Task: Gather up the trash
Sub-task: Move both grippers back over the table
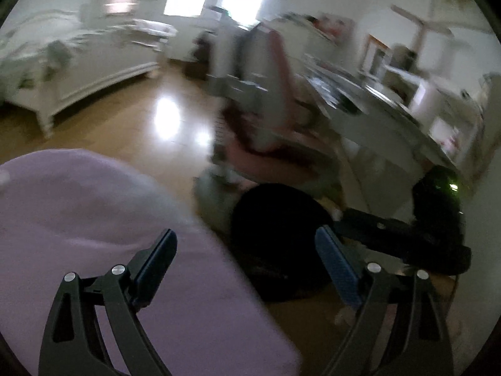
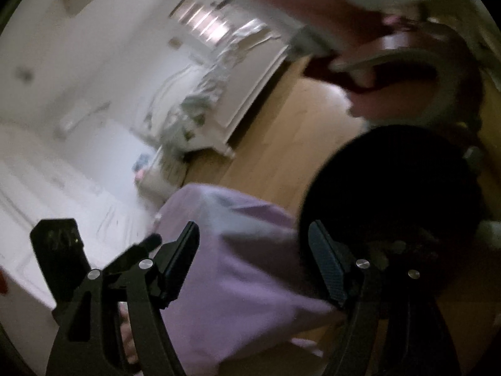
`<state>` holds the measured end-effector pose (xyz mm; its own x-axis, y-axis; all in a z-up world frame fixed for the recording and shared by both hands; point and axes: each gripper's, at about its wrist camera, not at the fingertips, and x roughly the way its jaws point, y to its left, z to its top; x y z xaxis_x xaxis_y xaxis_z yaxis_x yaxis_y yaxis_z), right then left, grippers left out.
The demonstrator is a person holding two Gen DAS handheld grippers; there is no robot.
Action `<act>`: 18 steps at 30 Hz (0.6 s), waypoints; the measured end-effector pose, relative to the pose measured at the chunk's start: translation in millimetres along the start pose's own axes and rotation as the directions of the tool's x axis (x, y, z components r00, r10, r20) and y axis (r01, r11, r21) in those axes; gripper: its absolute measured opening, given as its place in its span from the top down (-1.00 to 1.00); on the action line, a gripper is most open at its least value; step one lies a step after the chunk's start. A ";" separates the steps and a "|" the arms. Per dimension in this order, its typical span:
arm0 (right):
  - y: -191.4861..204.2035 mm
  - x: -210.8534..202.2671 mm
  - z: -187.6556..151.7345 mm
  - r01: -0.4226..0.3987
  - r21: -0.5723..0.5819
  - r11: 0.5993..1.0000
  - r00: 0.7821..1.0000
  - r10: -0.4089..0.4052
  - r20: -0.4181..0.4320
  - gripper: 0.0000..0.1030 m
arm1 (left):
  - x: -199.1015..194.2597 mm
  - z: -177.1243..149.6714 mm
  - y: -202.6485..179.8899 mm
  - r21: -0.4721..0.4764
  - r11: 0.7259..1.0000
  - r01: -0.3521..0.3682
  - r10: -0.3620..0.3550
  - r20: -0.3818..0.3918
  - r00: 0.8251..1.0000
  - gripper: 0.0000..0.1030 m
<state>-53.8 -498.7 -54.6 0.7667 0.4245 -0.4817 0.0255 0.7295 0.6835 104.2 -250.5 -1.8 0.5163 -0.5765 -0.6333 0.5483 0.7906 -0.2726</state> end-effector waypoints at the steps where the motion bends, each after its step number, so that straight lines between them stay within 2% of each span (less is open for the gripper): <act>1: 12.6 7.0 -0.9 -0.008 -0.025 1.000 1.000 0.007 -0.014 -0.40 | -7.5 -1.1 11.8 -0.018 1.000 -0.023 0.023 0.011 1.000 -0.74; 4: 51.6 31.0 -5.3 -0.034 -0.097 0.995 0.998 0.028 -0.061 -0.40 | -38.4 -9.3 57.4 -0.089 0.992 -0.093 0.097 0.047 0.994 -0.74; 8: 98.5 60.8 -9.5 -0.063 -0.176 0.982 0.993 0.044 -0.109 -0.40 | -71.3 -17.0 111.4 -0.164 0.970 -0.178 0.192 0.074 0.979 -0.74; 12: 151.0 96.4 -10.3 -0.094 -0.275 0.957 0.985 0.050 -0.164 -0.40 | -93.9 -22.3 163.6 -0.205 0.935 -0.288 0.311 0.090 0.946 -0.74; 14: 178.4 114.0 -10.3 -0.103 -0.332 0.938 0.982 0.043 -0.184 -0.40 | -95.2 -23.2 187.8 -0.225 0.920 -0.320 0.343 0.073 0.936 -0.73; 18: 242.0 166.0 -9.2 -0.100 -0.474 0.875 0.982 0.009 -0.190 -0.40 | -84.5 -21.8 234.1 -0.258 0.905 -0.339 0.355 0.015 0.935 -0.64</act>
<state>73.7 -246.7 25.8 0.6311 0.5251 -0.5710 -0.3583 0.8502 0.3858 174.7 -12.3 -27.9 0.6872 -0.2617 -0.6777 0.1516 0.9640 -0.2186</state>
